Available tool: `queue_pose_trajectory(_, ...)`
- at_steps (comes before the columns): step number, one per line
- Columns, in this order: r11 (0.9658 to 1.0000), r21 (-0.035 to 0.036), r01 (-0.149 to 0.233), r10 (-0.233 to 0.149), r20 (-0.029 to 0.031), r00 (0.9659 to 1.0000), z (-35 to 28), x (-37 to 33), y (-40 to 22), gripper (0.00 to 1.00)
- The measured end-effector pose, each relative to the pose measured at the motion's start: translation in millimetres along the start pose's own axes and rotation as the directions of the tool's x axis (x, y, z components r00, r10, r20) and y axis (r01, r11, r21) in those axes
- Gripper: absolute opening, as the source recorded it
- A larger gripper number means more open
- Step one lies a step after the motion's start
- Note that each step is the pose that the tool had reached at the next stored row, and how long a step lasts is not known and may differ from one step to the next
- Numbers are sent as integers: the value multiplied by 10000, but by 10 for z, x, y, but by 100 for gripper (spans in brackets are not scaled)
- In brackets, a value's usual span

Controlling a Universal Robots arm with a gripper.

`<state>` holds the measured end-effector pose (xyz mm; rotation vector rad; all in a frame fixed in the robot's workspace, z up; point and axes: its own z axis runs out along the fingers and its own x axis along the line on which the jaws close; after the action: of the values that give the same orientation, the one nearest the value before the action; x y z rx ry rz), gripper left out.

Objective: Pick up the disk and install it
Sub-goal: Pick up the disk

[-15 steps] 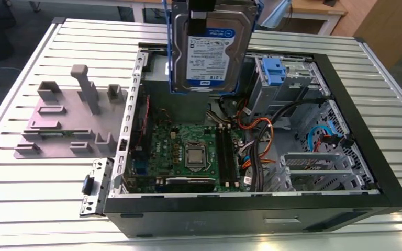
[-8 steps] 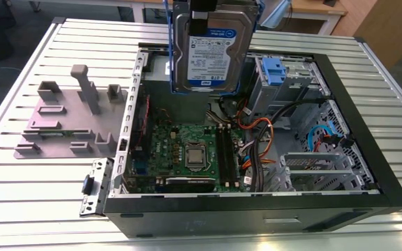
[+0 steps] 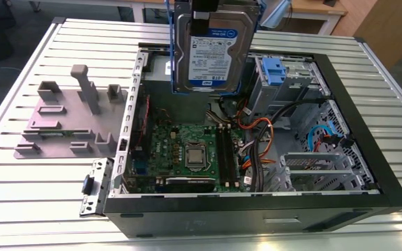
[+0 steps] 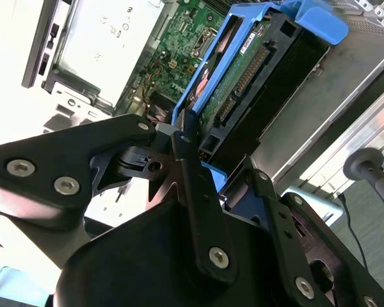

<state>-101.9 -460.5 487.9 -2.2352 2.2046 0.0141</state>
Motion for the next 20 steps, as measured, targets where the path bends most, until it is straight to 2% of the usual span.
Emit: queue_pose_trajectory(20, 10000, 0, 0, 0, -11, 10000, 1, 1, -52, 36)
